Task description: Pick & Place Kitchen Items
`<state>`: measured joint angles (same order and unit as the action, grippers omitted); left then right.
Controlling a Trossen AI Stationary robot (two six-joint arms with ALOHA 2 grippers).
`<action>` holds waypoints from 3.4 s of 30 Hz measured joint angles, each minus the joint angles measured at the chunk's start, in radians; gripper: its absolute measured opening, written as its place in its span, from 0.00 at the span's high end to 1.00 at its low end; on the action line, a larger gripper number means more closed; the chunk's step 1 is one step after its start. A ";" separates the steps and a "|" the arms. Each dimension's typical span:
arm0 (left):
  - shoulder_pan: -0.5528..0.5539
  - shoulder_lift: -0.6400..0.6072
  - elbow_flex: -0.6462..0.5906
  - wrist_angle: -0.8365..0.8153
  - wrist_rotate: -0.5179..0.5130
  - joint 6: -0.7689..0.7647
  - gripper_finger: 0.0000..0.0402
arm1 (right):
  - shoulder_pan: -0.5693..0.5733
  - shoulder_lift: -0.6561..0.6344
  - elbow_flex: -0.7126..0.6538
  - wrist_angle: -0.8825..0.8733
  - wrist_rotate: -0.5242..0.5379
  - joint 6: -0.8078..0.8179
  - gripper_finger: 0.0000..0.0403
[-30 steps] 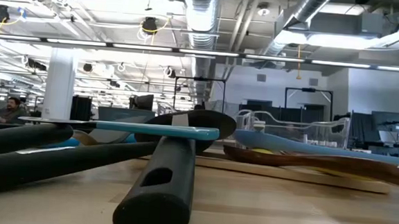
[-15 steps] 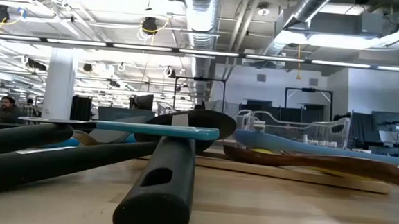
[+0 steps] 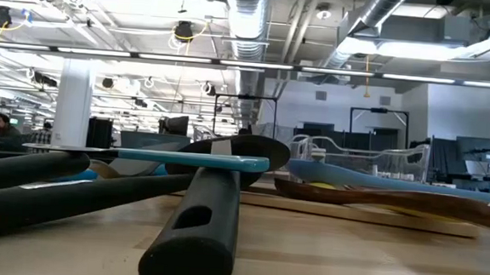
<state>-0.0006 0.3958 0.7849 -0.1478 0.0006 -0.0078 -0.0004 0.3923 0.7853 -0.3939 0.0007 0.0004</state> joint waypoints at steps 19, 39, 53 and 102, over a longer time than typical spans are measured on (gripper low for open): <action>0.000 0.000 0.000 0.000 0.000 0.000 0.98 | 0.000 0.000 0.000 0.000 0.000 0.000 1.00; 0.000 0.000 0.000 0.000 0.000 0.000 0.98 | 0.000 0.000 0.000 0.006 0.000 0.087 1.00; 0.000 0.000 0.000 0.000 0.000 0.000 0.98 | 0.000 0.000 0.000 -0.006 0.000 0.072 1.00; 0.000 0.227 0.000 0.200 0.000 0.000 0.98 | 0.000 0.000 0.000 0.108 0.004 0.071 1.00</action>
<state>-0.0006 0.6224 0.7853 0.0526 0.0006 -0.0082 -0.0006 0.3927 0.7849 -0.2857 0.0044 0.0715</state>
